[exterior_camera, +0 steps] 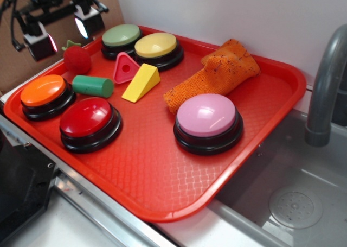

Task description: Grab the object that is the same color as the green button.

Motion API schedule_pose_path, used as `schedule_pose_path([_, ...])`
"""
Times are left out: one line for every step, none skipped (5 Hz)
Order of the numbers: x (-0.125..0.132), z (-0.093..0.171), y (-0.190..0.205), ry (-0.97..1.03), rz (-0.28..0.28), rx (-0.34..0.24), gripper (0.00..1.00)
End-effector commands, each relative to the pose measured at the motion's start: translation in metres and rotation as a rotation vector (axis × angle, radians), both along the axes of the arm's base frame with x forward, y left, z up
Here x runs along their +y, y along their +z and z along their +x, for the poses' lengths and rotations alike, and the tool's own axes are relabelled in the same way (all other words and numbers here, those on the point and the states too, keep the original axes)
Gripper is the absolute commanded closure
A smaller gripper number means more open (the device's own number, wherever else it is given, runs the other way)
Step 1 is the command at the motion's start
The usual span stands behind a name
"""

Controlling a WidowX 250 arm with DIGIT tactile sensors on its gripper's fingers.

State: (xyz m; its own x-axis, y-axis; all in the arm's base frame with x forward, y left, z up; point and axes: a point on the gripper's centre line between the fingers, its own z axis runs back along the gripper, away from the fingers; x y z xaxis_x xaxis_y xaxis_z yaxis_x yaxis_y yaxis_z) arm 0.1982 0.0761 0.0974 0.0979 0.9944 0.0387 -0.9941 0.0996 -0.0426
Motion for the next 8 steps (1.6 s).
schedule_pose_path([0.011,0.001,-0.033,0.113,0.062,-0.025,0.0])
schedule_pose_path([0.011,0.001,-0.049,0.181,0.035,0.01,0.0])
schedule_pose_path([0.007,0.003,-0.062,0.196,0.031,0.045,0.0])
schedule_pose_path([0.003,0.003,-0.067,0.211,0.024,0.034,0.0])
schedule_pose_path([0.001,0.003,-0.071,0.193,-0.012,0.015,0.05])
schedule_pose_path([-0.003,0.005,-0.07,0.12,0.019,0.002,1.0])
schedule_pose_path([-0.004,0.007,-0.068,0.052,0.015,-0.006,1.0])
schedule_pose_path([-0.006,0.011,-0.055,-0.105,0.003,-0.021,1.0])
